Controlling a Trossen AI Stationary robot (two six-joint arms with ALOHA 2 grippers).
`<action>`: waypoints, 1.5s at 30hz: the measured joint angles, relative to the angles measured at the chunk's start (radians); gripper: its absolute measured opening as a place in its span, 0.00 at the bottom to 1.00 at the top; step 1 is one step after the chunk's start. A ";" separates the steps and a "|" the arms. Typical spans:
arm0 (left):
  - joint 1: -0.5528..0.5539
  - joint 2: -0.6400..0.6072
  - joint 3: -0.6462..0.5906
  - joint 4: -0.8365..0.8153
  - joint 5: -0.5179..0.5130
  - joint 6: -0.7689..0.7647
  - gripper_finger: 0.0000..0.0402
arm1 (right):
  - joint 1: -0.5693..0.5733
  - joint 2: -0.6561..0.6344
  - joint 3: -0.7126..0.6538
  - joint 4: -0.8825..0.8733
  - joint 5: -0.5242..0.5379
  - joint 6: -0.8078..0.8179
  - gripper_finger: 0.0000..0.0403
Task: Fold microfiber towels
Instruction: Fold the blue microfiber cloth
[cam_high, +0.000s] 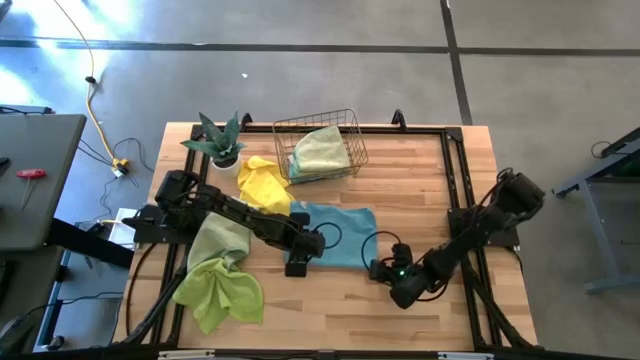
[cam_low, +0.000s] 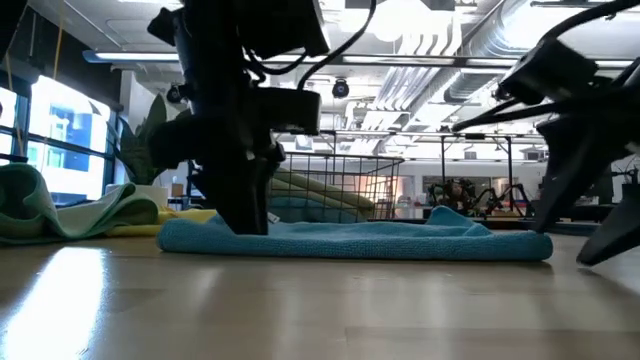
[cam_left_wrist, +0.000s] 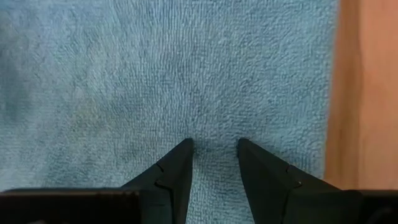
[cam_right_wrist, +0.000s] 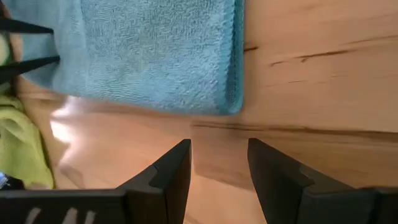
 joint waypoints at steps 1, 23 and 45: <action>-0.001 0.001 0.000 0.003 0.004 0.000 0.29 | -0.002 0.013 0.000 0.018 0.013 0.000 0.38; -0.047 0.005 0.001 0.059 0.149 -0.074 0.29 | -0.067 0.039 0.001 -0.069 0.134 -0.009 0.37; -0.073 -0.041 0.001 0.074 0.211 -0.198 0.29 | -0.085 -0.191 -0.002 -0.280 -0.074 -0.265 0.00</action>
